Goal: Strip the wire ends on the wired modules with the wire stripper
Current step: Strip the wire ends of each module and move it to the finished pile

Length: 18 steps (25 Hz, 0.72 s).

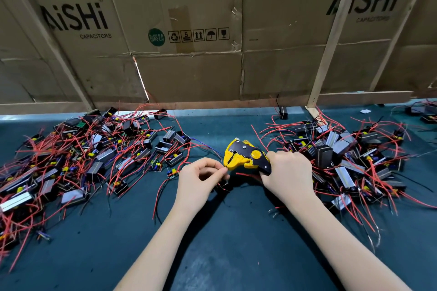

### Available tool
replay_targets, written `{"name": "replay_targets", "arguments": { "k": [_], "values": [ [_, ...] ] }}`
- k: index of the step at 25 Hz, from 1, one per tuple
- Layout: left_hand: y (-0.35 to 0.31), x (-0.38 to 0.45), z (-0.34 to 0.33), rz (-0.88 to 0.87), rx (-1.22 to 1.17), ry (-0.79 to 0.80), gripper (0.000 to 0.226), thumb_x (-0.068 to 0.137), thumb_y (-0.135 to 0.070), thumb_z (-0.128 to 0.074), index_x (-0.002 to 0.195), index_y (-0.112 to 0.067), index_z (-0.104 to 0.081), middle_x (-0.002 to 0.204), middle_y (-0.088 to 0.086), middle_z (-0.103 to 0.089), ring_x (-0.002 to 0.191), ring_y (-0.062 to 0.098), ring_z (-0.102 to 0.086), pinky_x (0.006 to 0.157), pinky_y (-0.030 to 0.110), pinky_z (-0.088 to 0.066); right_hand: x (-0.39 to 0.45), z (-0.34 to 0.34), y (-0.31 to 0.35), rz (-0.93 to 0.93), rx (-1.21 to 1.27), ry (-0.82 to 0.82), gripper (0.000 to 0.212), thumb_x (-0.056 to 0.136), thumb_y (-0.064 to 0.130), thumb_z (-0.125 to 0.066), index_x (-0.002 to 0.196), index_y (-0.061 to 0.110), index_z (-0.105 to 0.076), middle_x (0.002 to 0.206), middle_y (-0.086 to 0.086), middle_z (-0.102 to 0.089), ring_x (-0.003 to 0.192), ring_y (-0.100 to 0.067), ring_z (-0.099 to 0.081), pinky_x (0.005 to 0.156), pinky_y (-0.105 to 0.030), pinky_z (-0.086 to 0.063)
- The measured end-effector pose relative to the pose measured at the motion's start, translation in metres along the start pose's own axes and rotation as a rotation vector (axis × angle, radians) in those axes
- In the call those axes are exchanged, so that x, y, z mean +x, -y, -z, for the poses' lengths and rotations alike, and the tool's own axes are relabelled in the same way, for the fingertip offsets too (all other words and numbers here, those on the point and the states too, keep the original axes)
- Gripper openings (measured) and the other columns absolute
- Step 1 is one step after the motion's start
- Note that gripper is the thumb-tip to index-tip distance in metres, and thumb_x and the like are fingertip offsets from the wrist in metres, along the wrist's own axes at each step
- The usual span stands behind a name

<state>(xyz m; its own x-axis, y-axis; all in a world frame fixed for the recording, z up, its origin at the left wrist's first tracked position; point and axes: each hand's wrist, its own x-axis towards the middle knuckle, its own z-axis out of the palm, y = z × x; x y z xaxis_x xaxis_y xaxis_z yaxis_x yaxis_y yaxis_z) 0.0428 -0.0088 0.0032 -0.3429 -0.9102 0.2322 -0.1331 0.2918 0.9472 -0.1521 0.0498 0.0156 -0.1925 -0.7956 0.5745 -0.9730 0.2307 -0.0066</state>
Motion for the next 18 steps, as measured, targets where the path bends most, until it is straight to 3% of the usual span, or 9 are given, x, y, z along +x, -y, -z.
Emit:
{"name": "replay_targets", "arguments": {
  "k": [2, 6, 8, 12, 14, 18],
  "values": [
    [0.000, 0.000, 0.000, -0.022, 0.038, 0.016, 0.010, 0.085, -0.012, -0.074, 0.077, -0.018, -0.069, 0.068, -0.001, -0.074, 0.067, 0.008, -0.068, 0.071, 0.017, -0.050, 0.000, -0.001, -0.003, 0.014, -0.007, 0.008, 0.040, 0.044, 0.026, -0.092, 0.053, 0.011, -0.056, 0.048, -0.008, -0.056, 0.043, -0.029, -0.056, 0.048, -0.031, -0.042],
    [0.001, -0.003, 0.000, -0.085, 0.156, -0.006, 0.013, 0.083, -0.010, -0.074, 0.077, -0.018, -0.066, 0.066, -0.004, -0.071, 0.061, 0.006, -0.063, 0.065, 0.019, -0.045, 0.001, -0.001, -0.009, 0.020, -0.134, -0.058, 0.043, 0.052, 0.036, -0.086, 0.078, 0.010, -0.064, 0.074, -0.010, -0.061, 0.072, -0.032, -0.059, 0.070, -0.040, -0.040],
    [-0.002, -0.004, 0.001, -0.137, 0.236, -0.014, 0.015, 0.083, -0.005, -0.072, 0.079, -0.018, -0.065, 0.068, -0.005, -0.070, 0.063, 0.008, -0.062, 0.065, 0.023, -0.047, 0.001, 0.000, -0.011, -0.028, -0.133, -0.084, 0.044, 0.054, 0.037, -0.085, 0.081, 0.010, -0.063, 0.078, -0.010, -0.059, 0.076, -0.033, -0.057, 0.072, -0.042, -0.040],
    [-0.006, 0.002, 0.026, -0.116, 0.220, 0.313, 0.040, 0.079, 0.016, -0.052, 0.094, -0.015, -0.072, 0.087, -0.001, -0.074, 0.083, 0.013, -0.070, 0.083, 0.027, -0.054, -0.007, 0.000, -0.013, -0.077, -0.097, -0.101, 0.041, 0.056, 0.034, -0.083, 0.082, 0.009, -0.062, 0.078, -0.011, -0.060, 0.077, -0.034, -0.057, 0.070, -0.041, -0.039],
    [-0.007, 0.002, 0.036, -0.128, 0.220, 0.430, 0.035, 0.081, 0.012, -0.062, 0.100, -0.015, -0.074, 0.100, -0.002, -0.073, 0.094, 0.012, -0.069, 0.089, 0.025, -0.053, -0.010, 0.000, -0.016, -0.092, -0.084, -0.122, 0.042, 0.057, 0.034, -0.083, 0.082, 0.009, -0.062, 0.078, -0.010, -0.060, 0.078, -0.034, -0.057, 0.071, -0.041, -0.038],
    [-0.007, -0.001, 0.025, -0.239, 0.347, 0.324, 0.008, 0.082, -0.014, -0.078, 0.086, -0.019, -0.081, 0.095, -0.007, -0.072, 0.089, 0.006, -0.066, 0.080, 0.016, -0.046, -0.012, -0.001, -0.018, -0.122, -0.049, -0.192, 0.044, 0.055, 0.034, -0.085, 0.084, 0.010, -0.063, 0.078, -0.008, -0.059, 0.078, -0.033, -0.057, 0.072, -0.040, -0.036]
  ]
}}
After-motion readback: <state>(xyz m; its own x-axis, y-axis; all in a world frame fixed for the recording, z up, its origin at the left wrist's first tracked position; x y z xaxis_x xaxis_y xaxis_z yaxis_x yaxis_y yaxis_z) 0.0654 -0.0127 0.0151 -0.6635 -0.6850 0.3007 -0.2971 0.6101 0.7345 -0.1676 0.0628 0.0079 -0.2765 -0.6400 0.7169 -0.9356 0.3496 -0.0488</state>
